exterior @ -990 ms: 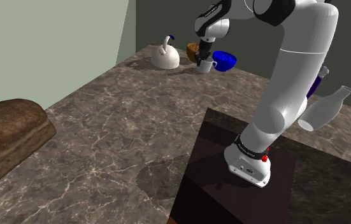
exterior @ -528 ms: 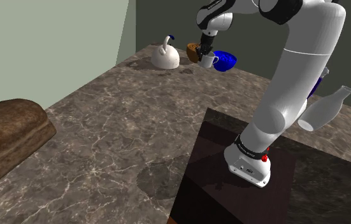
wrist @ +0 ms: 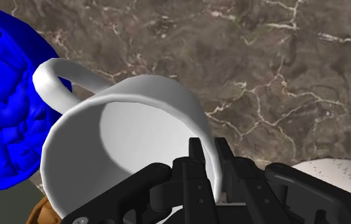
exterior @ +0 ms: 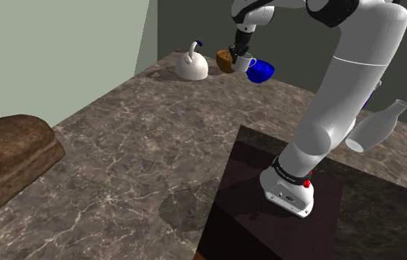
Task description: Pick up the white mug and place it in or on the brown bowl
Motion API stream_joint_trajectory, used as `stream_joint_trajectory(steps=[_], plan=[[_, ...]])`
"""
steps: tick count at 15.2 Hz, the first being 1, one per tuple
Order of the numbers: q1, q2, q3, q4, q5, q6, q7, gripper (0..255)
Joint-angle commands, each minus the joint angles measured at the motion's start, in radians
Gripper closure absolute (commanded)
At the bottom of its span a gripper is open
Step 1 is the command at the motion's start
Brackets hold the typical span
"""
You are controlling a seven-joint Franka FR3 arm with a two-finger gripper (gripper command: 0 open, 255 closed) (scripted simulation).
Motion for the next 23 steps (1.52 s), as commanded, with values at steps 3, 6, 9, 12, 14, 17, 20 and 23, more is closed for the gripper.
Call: stream_joint_trajectory(steps=[3, 6, 9, 12, 14, 17, 20, 23], plan=[[0.003, -0.023, -0.003, 0.027, -0.012, -0.048, 0.007, 255], [0.005, -0.036, -0.004, 0.053, -0.019, -0.086, 0.01, 255], [0.006, -0.047, -0.006, 0.081, -0.024, -0.123, 0.013, 255], [0.006, -0.055, -0.007, 0.111, -0.029, -0.161, 0.016, 255], [0.006, -0.06, -0.007, 0.132, -0.031, -0.187, 0.017, 255], [-0.005, -0.018, -0.009, 0.206, -0.012, -0.222, 0.002, 255], [-0.048, 0.124, -0.009, 0.401, 0.049, -0.287, -0.037, 255], [-0.111, 0.282, 0.001, 0.639, 0.106, -0.376, -0.063, 255]])
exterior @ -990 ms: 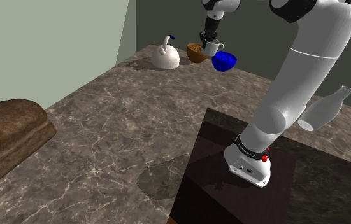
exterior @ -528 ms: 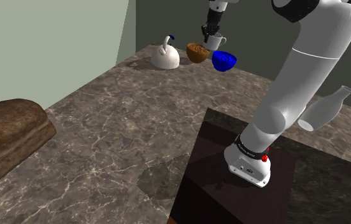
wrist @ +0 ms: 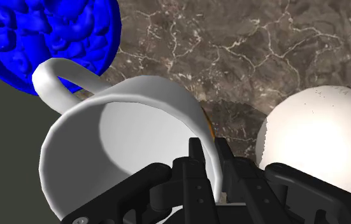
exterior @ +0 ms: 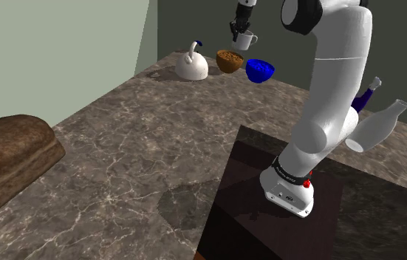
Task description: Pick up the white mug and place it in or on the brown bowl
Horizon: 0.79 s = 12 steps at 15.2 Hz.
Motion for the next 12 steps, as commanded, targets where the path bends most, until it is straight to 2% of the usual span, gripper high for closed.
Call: stream_joint_trajectory(steps=[1, 4, 12], plan=[[-0.05, 0.112, 0.008, 0.183, 0.038, -0.076, -0.017, 255], [-0.155, 0.336, 0.037, 0.573, 0.091, -0.237, -0.01, 255], [-0.112, 0.281, 0.031, 0.362, 0.08, -0.086, -0.023, 255]])
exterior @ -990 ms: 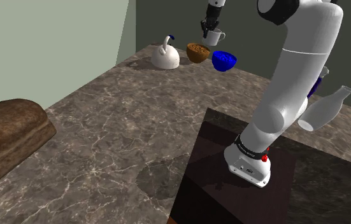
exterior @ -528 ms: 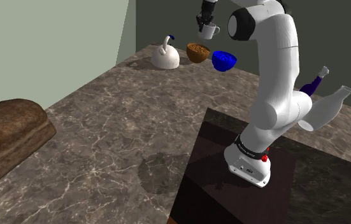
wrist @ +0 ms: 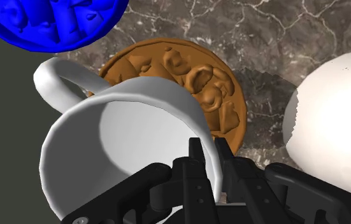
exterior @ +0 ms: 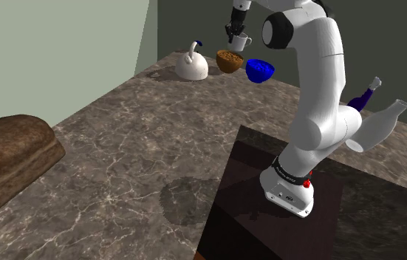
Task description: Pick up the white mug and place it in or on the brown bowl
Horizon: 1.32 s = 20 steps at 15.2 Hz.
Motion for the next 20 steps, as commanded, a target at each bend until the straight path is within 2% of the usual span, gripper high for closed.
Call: stream_joint_trajectory(steps=[1, 7, 15, 16, 20], plan=[[0.006, -0.006, -0.001, -0.037, 0.0, 0.031, -0.004, 255], [0.022, -0.013, 0.0, -0.139, 0.001, 0.123, -0.01, 255], [0.022, -0.013, 0.0, -0.139, 0.001, 0.123, -0.01, 255], [0.022, -0.013, 0.0, -0.138, 0.001, 0.123, -0.01, 0], [0.022, -0.013, 0.0, -0.138, 0.001, 0.123, -0.01, 0]])
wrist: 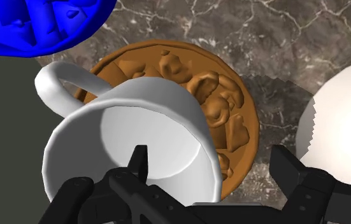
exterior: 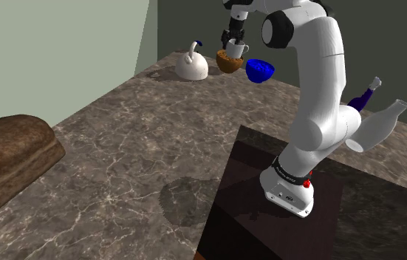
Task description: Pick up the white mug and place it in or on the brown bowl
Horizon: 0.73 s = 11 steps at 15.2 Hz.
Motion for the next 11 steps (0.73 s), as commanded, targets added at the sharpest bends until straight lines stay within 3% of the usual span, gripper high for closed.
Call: stream_joint_trajectory(steps=[1, 5, 11], plan=[[0.0, 0.0, 0.0, 0.0, 0.0, 0.0, 0.0, 0], [-0.017, -0.002, -0.002, 0.128, -0.004, -0.126, 0.011, 0], [-0.017, -0.002, -0.002, 0.128, -0.004, -0.126, 0.011, 0]])
